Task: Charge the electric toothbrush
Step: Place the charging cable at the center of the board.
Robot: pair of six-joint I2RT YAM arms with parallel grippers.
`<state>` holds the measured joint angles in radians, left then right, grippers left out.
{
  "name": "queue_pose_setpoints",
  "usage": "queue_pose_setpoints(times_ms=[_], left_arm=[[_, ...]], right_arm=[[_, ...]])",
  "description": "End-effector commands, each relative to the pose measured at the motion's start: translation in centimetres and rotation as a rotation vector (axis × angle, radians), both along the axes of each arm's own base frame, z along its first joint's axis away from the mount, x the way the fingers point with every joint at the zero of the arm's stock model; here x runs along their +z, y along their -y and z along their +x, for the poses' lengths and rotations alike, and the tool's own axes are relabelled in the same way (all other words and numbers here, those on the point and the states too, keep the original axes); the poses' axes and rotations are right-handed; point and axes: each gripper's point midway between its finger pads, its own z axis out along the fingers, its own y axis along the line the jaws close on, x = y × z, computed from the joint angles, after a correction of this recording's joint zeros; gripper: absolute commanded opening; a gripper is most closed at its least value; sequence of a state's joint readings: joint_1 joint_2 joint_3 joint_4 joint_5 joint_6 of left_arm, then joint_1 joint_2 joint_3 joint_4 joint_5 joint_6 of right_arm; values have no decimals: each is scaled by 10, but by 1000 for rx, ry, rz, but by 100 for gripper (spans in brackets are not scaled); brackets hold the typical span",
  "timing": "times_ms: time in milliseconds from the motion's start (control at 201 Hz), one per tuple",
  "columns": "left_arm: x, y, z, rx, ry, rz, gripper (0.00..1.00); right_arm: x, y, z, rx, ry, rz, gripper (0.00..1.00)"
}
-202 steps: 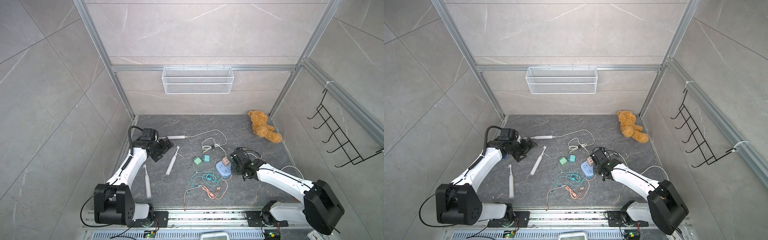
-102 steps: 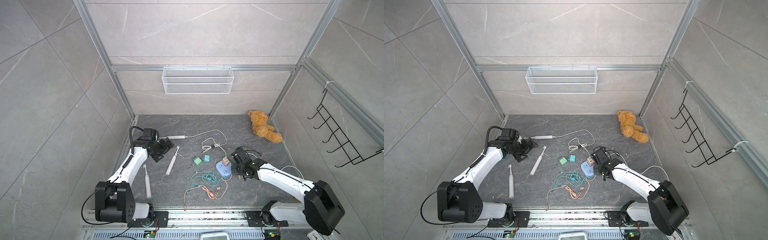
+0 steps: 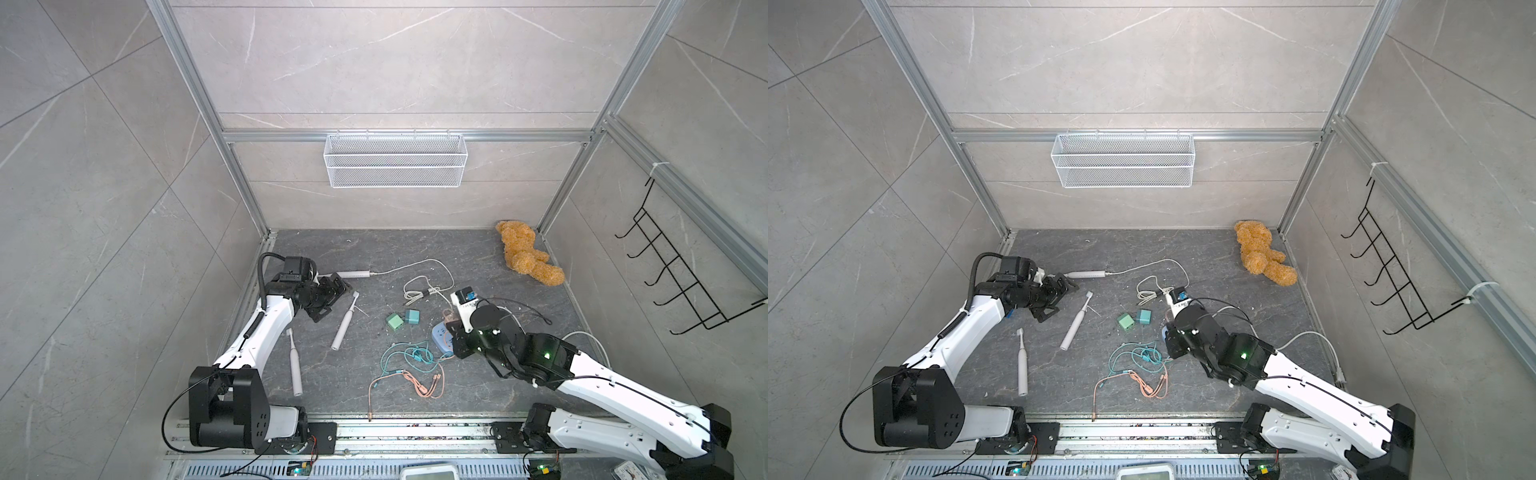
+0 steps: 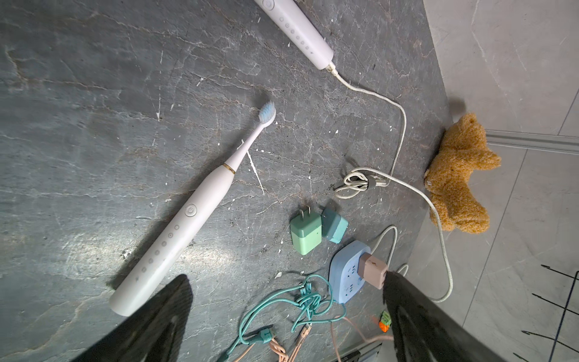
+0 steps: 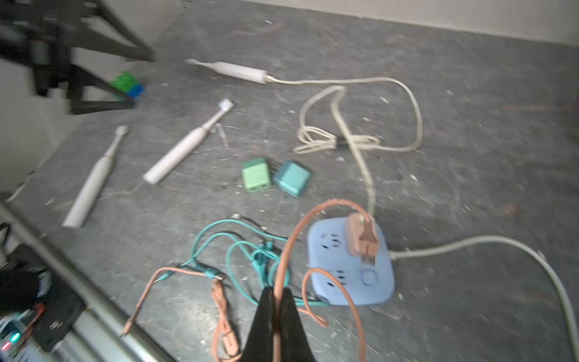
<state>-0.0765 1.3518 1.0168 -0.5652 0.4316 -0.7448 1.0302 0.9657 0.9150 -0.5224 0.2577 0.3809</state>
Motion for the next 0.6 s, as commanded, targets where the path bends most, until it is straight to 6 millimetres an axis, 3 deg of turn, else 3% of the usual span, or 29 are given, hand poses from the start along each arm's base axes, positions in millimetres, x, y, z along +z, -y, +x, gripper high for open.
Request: queue_pose_setpoints(times_ms=[0,70,169,364,488,598], left_arm=[[18,-7,3,19,71,-29,97],[20,-16,3,44,85,-15,97],[23,-25,2,72,105,9,97],[21,-32,1,91,109,33,97],[20,-35,0,95,106,41,97],[22,-37,-1,97,114,54,97]], right_arm=[[21,-44,-28,202,90,27,0],[16,-76,-53,327,109,26,0],[-5,-116,-79,458,54,51,0],[-56,-168,-91,547,-34,106,0],[-91,-181,-89,552,-64,67,2],[-125,-166,-83,502,-89,-25,6]])
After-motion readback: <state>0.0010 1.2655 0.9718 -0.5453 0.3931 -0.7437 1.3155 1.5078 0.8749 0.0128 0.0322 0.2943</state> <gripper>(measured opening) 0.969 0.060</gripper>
